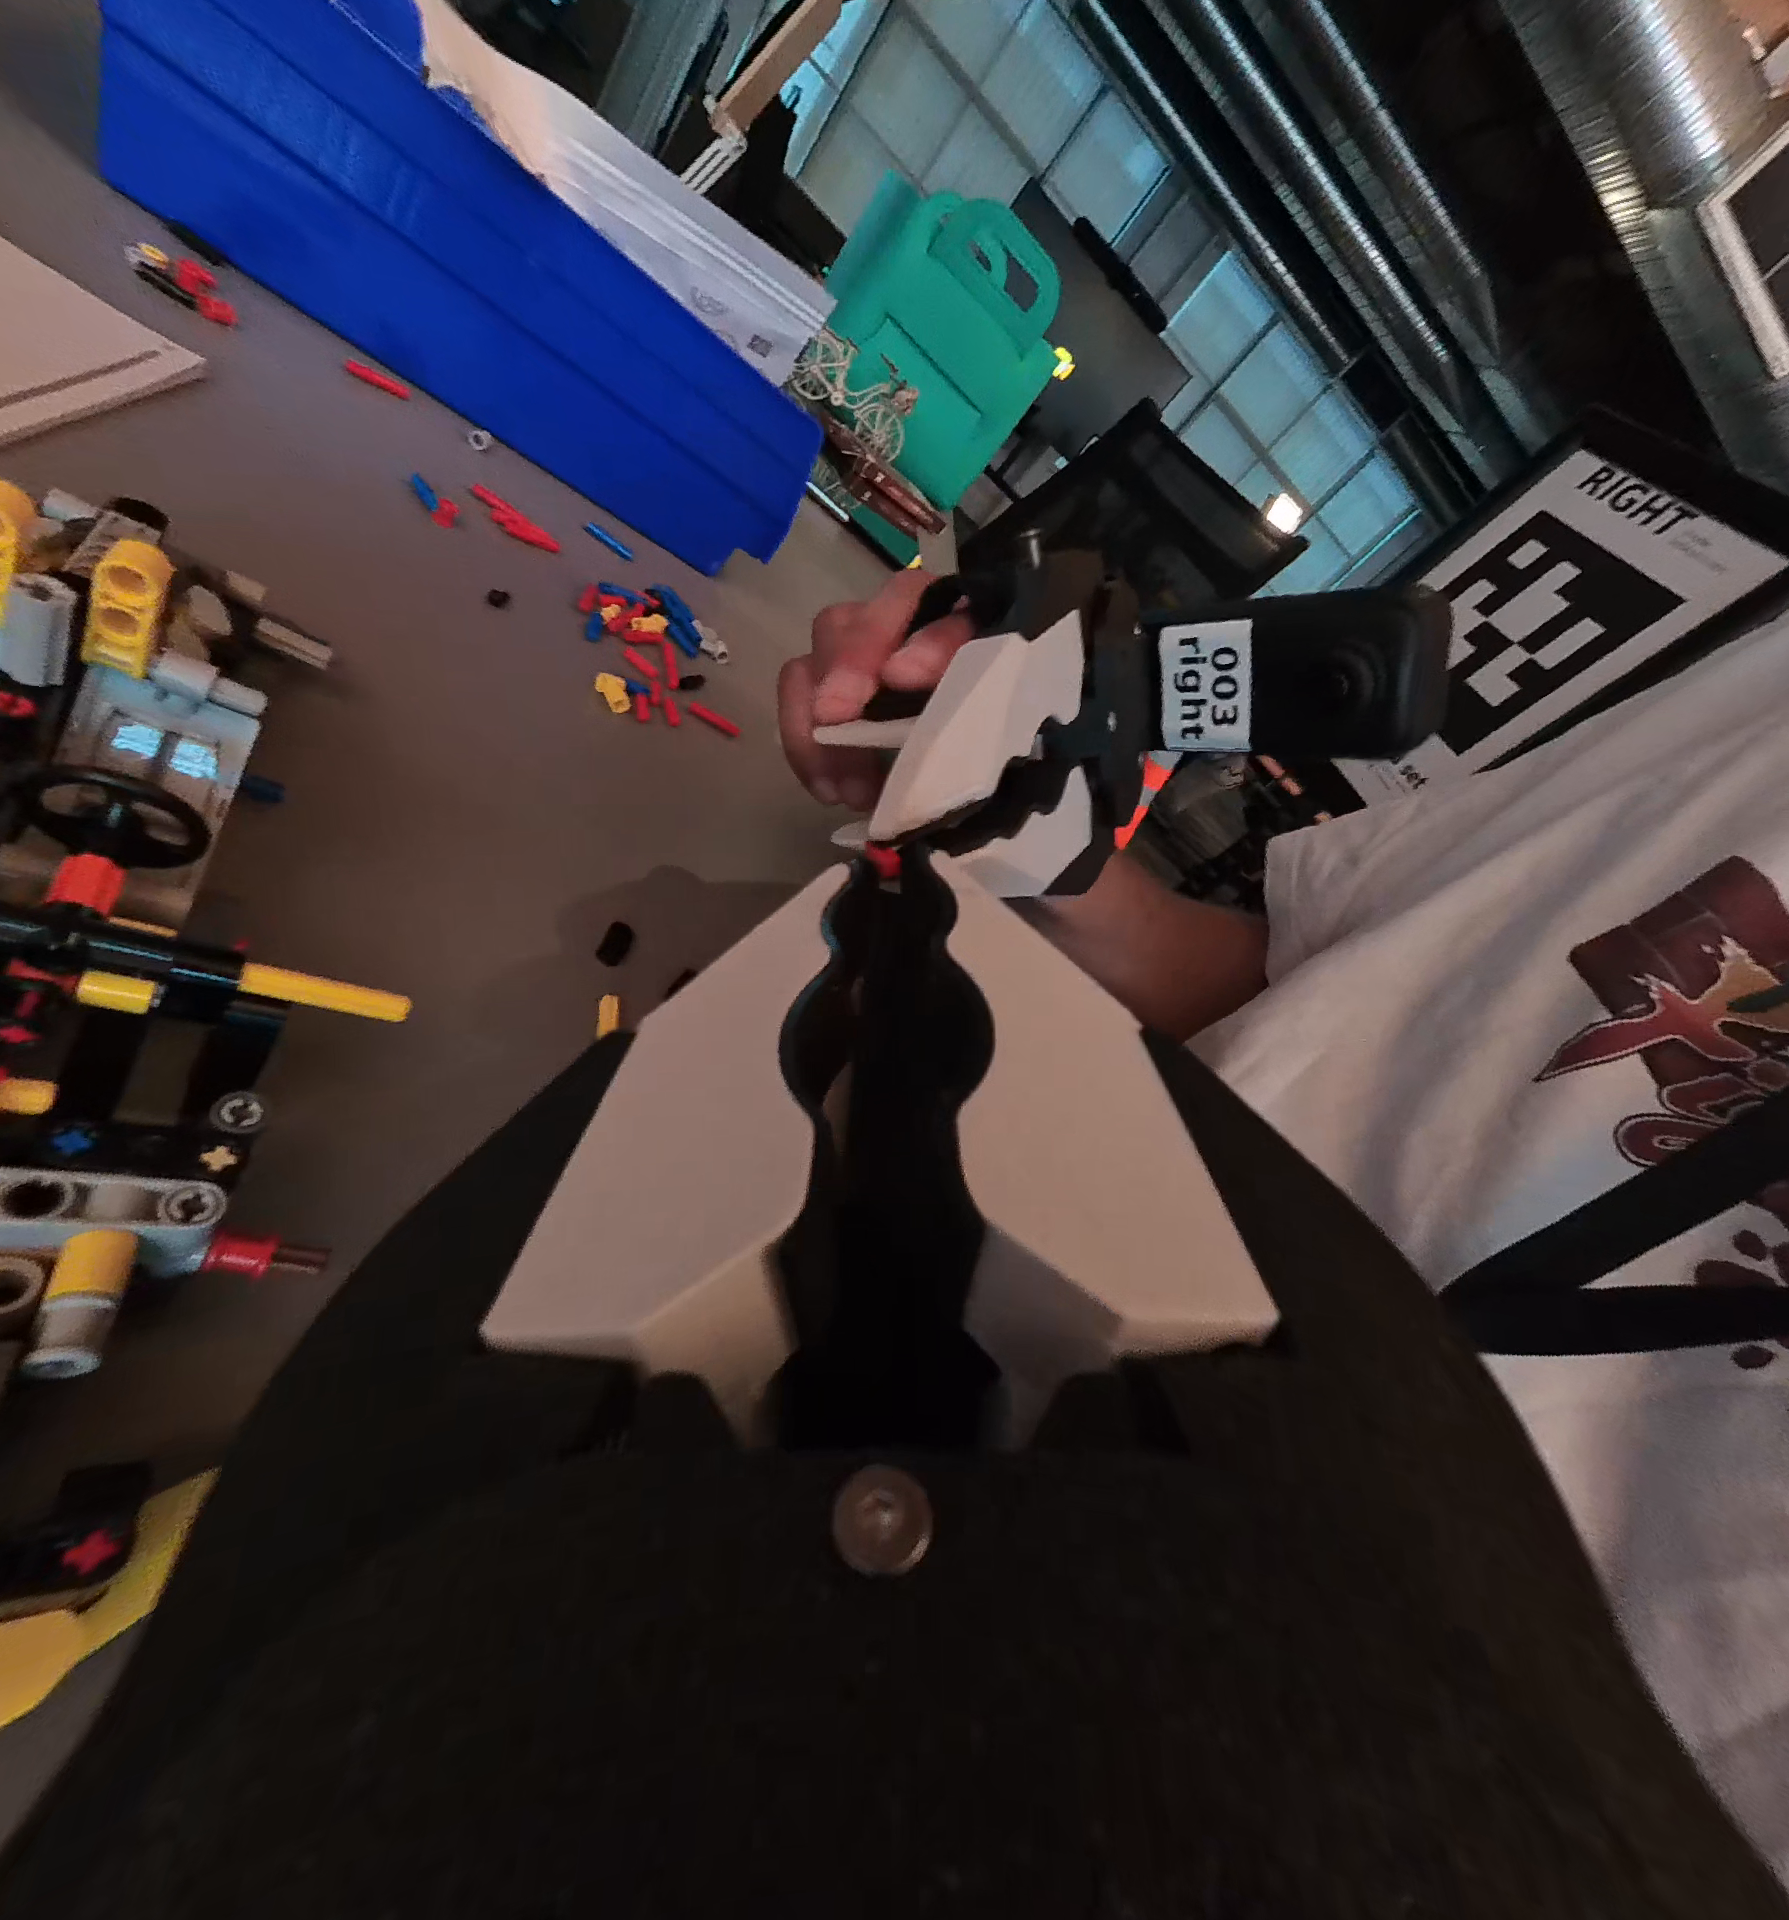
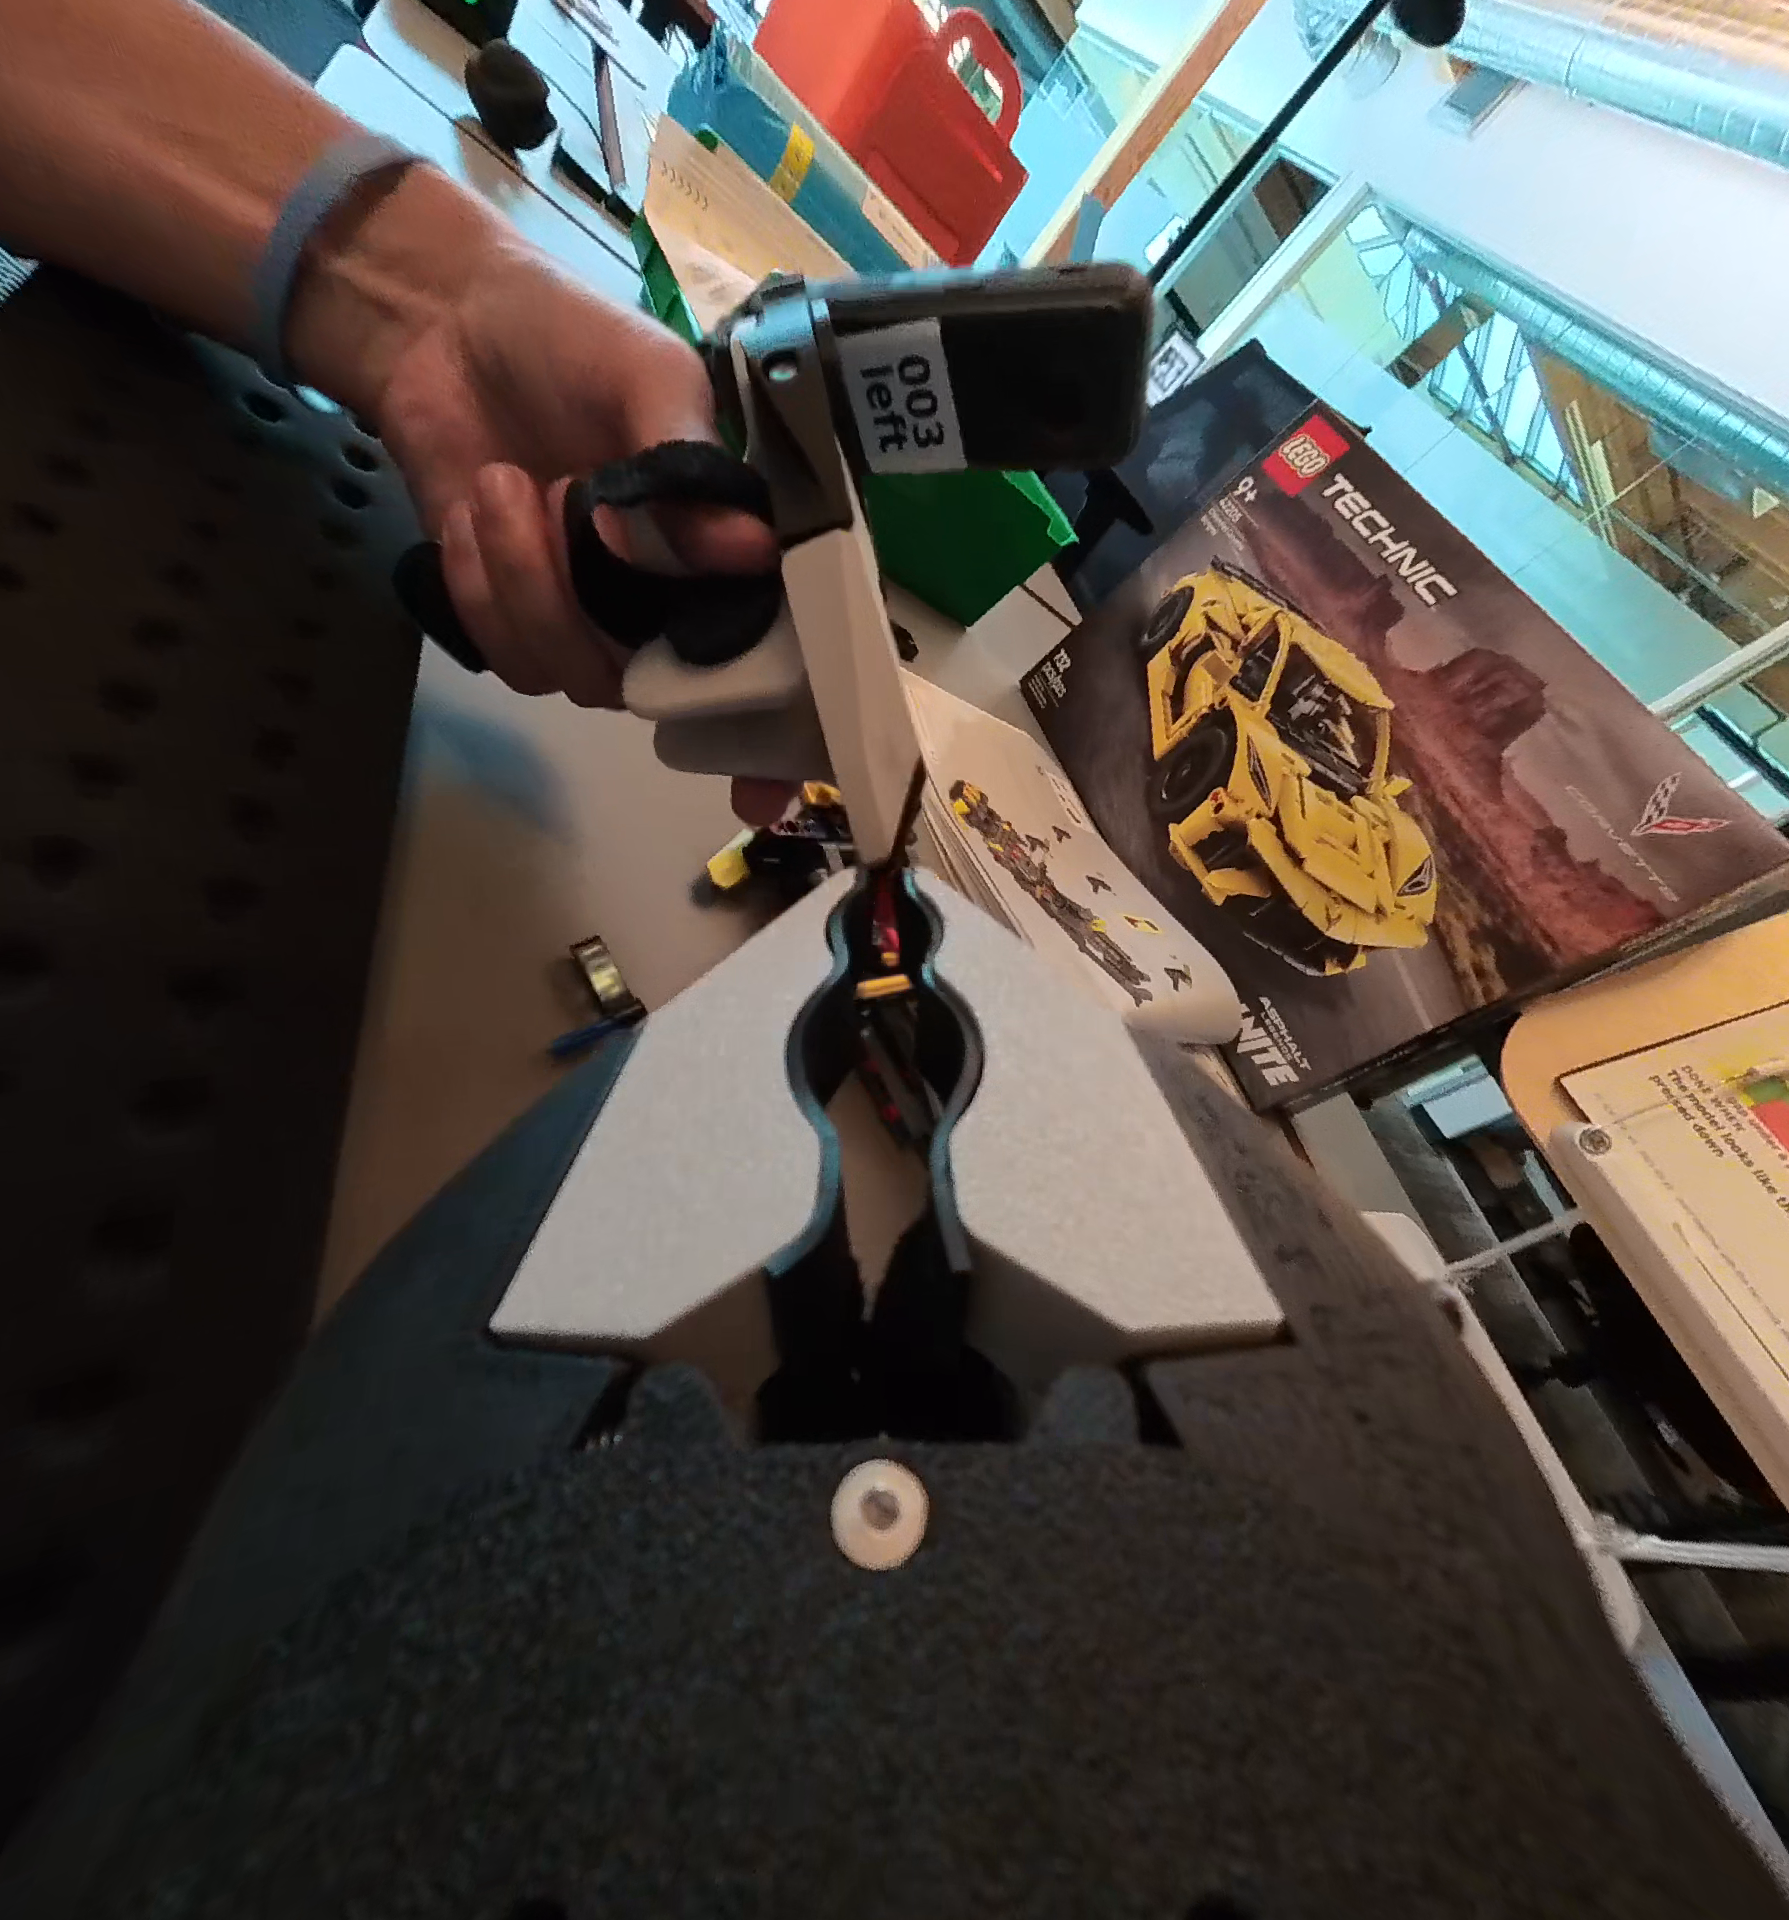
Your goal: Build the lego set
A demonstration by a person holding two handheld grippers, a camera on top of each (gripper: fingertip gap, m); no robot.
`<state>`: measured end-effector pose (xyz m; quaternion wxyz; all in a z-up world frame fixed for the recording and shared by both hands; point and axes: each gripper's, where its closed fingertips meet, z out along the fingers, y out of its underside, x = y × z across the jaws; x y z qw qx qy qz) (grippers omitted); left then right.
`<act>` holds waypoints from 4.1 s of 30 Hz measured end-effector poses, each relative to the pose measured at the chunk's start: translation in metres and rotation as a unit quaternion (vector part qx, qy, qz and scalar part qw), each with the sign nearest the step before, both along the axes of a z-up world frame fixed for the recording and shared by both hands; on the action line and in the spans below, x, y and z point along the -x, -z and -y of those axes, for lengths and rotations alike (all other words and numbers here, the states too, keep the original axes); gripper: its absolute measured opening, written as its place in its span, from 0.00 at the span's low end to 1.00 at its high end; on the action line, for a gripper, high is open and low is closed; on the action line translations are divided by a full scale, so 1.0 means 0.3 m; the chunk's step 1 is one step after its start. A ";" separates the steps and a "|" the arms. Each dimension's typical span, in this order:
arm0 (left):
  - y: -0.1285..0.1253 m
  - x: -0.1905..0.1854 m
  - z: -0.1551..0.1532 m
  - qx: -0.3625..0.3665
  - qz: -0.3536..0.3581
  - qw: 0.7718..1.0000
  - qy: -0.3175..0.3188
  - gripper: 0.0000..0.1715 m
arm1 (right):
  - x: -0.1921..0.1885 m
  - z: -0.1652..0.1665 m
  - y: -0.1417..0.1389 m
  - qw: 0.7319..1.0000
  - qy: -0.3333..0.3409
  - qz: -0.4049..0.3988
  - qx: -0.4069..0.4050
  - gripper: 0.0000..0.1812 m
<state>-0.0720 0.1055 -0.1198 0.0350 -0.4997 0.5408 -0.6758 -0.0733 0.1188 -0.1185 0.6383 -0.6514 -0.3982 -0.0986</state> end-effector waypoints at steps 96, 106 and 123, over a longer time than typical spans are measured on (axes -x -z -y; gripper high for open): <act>-0.062 -0.003 0.077 -0.559 0.347 0.745 -0.115 0.01 | 0.031 0.109 -0.067 0.617 -0.253 -0.622 0.410 0.02; 0.002 -0.024 -0.084 -0.469 0.217 0.843 -0.151 0.01 | -0.139 0.074 0.065 0.816 -0.067 -0.478 0.319 0.09; 0.057 -0.010 -0.082 -0.369 0.150 0.910 -0.117 0.01 | -0.180 0.092 0.343 0.895 0.060 -0.157 0.414 0.07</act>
